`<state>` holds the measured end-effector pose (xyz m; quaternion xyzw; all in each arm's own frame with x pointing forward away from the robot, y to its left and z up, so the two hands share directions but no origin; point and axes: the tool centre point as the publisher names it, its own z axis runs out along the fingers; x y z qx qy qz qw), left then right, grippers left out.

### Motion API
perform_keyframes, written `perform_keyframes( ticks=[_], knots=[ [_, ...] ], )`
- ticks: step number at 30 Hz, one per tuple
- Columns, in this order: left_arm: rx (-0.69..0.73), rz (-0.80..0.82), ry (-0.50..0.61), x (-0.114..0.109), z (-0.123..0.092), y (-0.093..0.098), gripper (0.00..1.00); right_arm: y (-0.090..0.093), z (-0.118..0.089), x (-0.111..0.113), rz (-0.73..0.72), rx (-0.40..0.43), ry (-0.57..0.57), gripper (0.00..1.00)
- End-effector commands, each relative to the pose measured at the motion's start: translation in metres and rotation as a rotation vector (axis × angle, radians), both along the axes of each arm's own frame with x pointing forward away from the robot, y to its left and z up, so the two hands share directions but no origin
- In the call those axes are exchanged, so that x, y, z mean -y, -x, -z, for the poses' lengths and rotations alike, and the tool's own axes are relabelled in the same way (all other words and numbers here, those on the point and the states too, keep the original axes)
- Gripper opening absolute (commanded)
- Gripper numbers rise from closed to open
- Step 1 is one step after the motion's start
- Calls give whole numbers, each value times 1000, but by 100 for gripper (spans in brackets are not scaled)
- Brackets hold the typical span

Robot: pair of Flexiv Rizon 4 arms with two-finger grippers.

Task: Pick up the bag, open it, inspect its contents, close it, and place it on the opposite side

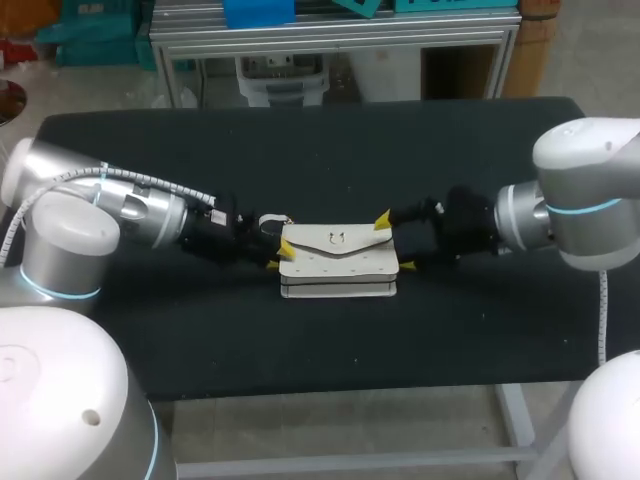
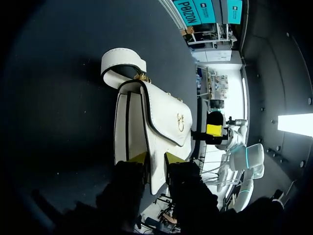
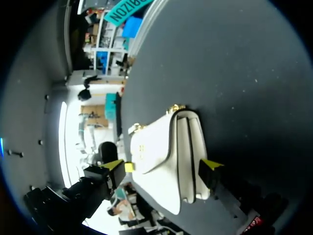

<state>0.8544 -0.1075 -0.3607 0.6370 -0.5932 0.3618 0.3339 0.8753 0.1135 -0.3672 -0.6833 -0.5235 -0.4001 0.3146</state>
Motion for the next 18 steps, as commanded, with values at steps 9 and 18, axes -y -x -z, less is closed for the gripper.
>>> perform_keyframes(
  ticks=[9, 18],
  knots=[
    [-62, 3, -32, 5, 21, -15, 0, 6, -11, 22, -14, -13, 50, 100],
    [-44, -42, -98, -11, 14, -19, 0, 10, -22, 48, -42, -33, 178, 100]
  ],
)
